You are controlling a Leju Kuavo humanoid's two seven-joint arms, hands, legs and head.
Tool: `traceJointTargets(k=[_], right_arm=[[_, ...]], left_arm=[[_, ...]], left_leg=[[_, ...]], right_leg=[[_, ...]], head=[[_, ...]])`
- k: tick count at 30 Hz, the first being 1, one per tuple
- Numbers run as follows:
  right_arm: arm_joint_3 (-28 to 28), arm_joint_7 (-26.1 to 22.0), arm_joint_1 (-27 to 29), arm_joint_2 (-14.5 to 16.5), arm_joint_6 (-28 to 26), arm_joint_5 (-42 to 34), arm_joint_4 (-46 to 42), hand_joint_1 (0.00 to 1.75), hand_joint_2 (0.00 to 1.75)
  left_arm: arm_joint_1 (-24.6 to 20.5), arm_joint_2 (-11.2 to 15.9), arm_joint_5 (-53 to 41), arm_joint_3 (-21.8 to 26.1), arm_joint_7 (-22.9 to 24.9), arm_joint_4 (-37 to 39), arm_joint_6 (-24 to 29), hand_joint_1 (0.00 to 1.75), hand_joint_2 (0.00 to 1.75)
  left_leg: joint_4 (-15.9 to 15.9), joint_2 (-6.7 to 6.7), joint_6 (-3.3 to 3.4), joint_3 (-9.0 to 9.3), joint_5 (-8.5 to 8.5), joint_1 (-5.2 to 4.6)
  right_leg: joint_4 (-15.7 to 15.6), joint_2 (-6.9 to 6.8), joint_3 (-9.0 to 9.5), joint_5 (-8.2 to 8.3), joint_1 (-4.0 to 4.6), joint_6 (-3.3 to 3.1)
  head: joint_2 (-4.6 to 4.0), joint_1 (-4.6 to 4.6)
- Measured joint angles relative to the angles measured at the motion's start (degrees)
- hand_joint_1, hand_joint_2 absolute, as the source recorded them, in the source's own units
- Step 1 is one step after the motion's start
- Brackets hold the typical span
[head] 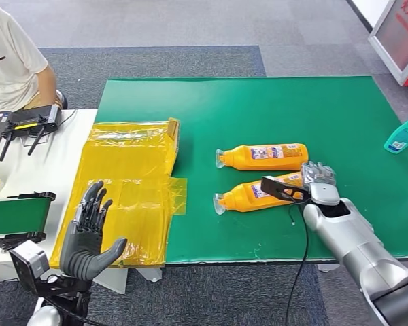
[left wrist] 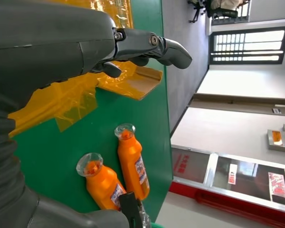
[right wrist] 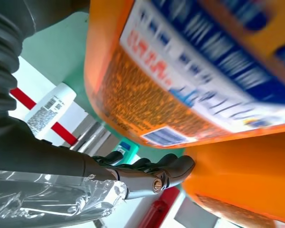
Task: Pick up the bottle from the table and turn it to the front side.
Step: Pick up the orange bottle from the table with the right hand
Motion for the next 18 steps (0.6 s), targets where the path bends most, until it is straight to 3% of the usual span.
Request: traceJointTargets(k=[8,16,17,18], right_arm=[[3.4,-7.7,-0.3,1.0,2.4,-1.8,0.0,0.0,1.75],[6.7,-8.7,-0.9,1.2,2.6,-3.1,0.0,0.01,1.75],[7.0,-8.8,-1.0,1.2,2.6,-3.3,0.0,0.02,1.75],[7.3,-8.8,-1.0,1.2,2.6,-3.5,0.0,0.17,1.75]], left_arm=[[0.1,0.2,0.0,0.0,-0.5,0.7,0.0,0.0,1.75],[0.1,0.4,0.2,0.0,-0.7,1.1,-0.2,0.0,1.75],[0.1,0.5,0.2,0.0,-0.8,1.1,-0.2,0.0,1.75],[0.2,0.5,0.2,0.0,-0.9,1.1,-0.2,0.0,1.75]], left_leg=[[0.0,0.0,0.0,0.0,0.0,0.0],[0.0,0.0,-0.02,0.01,0.01,0.0],[0.0,0.0,-0.02,0.01,0.02,0.0],[0.0,0.0,-0.02,0.01,0.02,0.0]], right_leg=[[0.0,0.0,-0.01,0.0,0.0,0.0],[0.0,0.0,0.0,0.01,0.0,-0.01],[0.0,0.0,-0.01,0.01,0.0,-0.02],[0.0,0.0,-0.01,0.01,0.0,-0.02]], head=[[0.0,-0.01],[0.0,0.0],[0.0,-0.01],[0.0,-0.01]])
